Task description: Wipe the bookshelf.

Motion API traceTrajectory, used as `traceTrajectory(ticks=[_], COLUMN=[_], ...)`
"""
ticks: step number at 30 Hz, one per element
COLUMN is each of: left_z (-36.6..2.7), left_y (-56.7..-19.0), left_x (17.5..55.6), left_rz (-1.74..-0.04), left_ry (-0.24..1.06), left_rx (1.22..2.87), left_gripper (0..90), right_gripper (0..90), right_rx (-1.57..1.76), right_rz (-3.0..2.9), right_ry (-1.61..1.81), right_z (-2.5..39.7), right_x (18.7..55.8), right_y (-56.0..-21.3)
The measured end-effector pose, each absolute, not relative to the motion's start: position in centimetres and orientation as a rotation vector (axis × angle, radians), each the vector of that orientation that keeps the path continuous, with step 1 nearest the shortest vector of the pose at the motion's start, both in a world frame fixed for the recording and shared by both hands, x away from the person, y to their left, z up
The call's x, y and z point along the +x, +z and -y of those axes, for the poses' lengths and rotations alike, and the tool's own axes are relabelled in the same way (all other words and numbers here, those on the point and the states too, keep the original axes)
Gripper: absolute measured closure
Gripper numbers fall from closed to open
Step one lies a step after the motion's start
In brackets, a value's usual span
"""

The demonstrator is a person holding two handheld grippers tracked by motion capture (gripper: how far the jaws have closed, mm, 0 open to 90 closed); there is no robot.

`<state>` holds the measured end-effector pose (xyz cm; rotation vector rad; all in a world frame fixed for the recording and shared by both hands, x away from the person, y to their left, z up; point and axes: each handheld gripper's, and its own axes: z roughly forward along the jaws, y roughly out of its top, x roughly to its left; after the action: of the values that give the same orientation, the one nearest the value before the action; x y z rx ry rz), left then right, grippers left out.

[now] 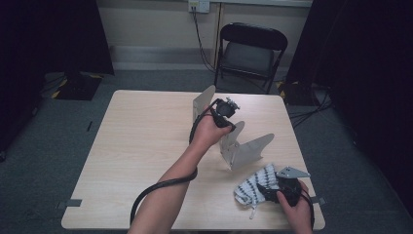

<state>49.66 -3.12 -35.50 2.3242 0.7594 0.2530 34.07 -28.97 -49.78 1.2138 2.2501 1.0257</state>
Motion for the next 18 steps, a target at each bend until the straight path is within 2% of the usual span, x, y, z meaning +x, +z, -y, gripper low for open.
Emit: traceTrajectory(ticks=[3, 18], left_z=[3.37, 3.25], left_y=[-35.45, -35.5], left_x=[49.56, 49.55], left_rz=[-0.745, -0.762], left_ry=[0.25, 0.234], left_rx=[2.344, 2.335], left_gripper=[90.0, 89.9], right_gripper=[14.9, 14.8], right_rx=[1.212, 1.213], right_rz=[-2.25, -2.249], right_ry=[1.026, 1.025], right_z=[28.97, 28.96], right_x=[34.07, 34.06], right_y=[-49.78, -49.77])
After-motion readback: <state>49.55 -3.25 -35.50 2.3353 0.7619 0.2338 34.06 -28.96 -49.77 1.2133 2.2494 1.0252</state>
